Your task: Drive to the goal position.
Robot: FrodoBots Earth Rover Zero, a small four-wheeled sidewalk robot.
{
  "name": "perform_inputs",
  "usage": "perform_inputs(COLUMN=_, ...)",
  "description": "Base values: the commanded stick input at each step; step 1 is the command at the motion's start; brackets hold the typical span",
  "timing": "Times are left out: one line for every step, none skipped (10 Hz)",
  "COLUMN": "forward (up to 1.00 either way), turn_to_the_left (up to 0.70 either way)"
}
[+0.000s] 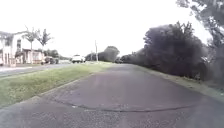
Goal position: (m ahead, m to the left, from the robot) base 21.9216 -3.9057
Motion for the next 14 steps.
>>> perform_inputs(forward=0.06, turn_to_the_left=0.00)
perform_inputs(forward=0.05, turn_to_the_left=0.00)
perform_inputs(forward=0.05, turn_to_the_left=0.00)
perform_inputs(forward=0.06, turn_to_the_left=0.00)
perform_inputs(forward=0.05, turn_to_the_left=0.00)
perform_inputs(forward=0.05, turn_to_the_left=0.00)
perform_inputs(forward=0.06, turn_to_the_left=0.00)
perform_inputs(forward=0.06, turn_to_the_left=0.00)
perform_inputs(forward=0.06, turn_to_the_left=0.00)
perform_inputs(forward=0.05, turn_to_the_left=0.00)
perform_inputs(forward=0.05, turn_to_the_left=0.00)
perform_inputs(forward=0.05, turn_to_the_left=0.00)
perform_inputs(forward=0.05, turn_to_the_left=0.00)
perform_inputs(forward=0.06, turn_to_the_left=0.00)
